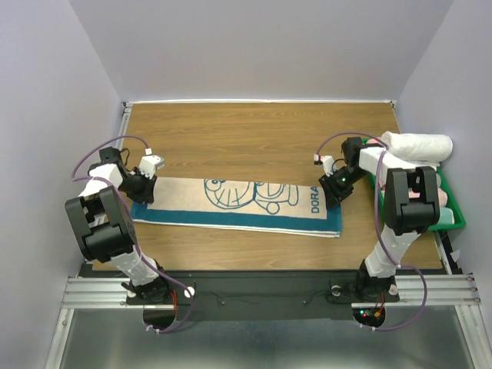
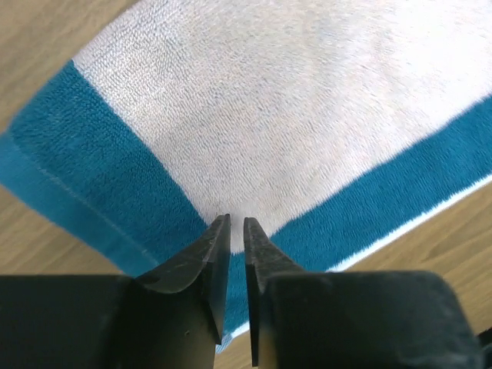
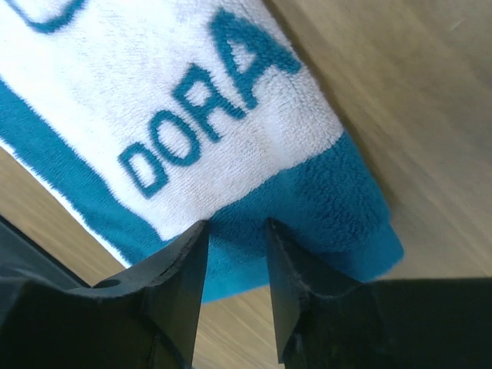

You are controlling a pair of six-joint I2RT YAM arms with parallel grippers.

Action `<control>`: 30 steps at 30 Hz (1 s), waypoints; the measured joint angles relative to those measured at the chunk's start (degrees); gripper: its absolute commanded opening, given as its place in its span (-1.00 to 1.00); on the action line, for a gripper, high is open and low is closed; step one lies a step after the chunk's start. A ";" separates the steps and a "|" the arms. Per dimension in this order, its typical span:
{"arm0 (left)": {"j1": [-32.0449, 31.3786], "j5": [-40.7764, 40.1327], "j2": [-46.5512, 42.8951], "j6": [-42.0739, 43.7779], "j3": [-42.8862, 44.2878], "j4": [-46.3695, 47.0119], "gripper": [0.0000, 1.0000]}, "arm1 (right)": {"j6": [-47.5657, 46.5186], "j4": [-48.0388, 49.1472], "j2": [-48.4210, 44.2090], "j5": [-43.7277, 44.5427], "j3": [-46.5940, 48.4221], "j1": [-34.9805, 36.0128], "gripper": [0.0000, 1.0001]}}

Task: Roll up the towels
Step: Fold the towel

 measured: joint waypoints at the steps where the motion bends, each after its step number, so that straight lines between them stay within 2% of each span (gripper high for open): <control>1: -0.79 -0.85 0.48 -1.57 -0.46 1.18 -0.59 | 0.46 0.83 0.37 0.76 -1.09 0.15 -0.18; 5: -3.56 -3.65 4.50 -8.04 -0.31 6.45 -0.68 | 0.87 2.47 -0.37 2.54 -3.04 0.26 -0.23; 8: -5.25 -4.94 8.48 -13.68 3.63 7.37 -0.70 | 0.85 3.48 -0.85 3.37 -3.98 0.66 -0.22; 11: -7.82 -5.33 16.06 -18.40 13.38 8.26 -0.73 | 0.90 3.45 -0.81 3.76 -4.07 1.33 -0.17; 14: -10.62 -6.21 23.52 -21.59 24.02 8.92 -0.73 | 1.09 2.10 -0.24 3.63 -3.17 2.14 0.01; 16: -13.03 -7.02 29.16 -23.50 32.26 9.68 -0.71 | 1.07 0.92 0.07 3.08 -2.43 3.28 0.02; 18: -14.49 -7.67 35.32 -25.24 42.14 9.42 -0.64 | 0.98 -0.13 0.09 2.97 -1.90 5.88 0.02; 19: -15.08 -7.78 38.10 -26.01 46.01 9.42 -0.48 | 1.01 -0.52 0.09 3.13 -1.84 7.34 0.02; 20: -15.91 -7.93 44.02 -27.12 56.83 7.13 -0.36 | 0.98 -1.09 0.11 3.08 -1.81 9.66 0.02; 22: -16.35 -7.82 50.56 -28.63 67.38 8.33 -0.13 | 0.92 -2.25 0.11 2.75 -1.81 14.73 0.03; 24: -16.44 -7.23 54.97 -30.18 75.38 7.39 -0.04 | 0.68 -3.87 0.13 1.16 -1.79 18.88 0.02; 27: -16.70 -6.64 53.68 -30.80 73.94 7.26 0.00 | 0.31 -6.45 0.72 -2.62 -1.44 22.25 0.03; 30: -17.11 -6.40 45.68 -30.95 62.45 8.50 0.01 | 0.28 -9.20 0.92 -5.07 0.52 22.23 0.01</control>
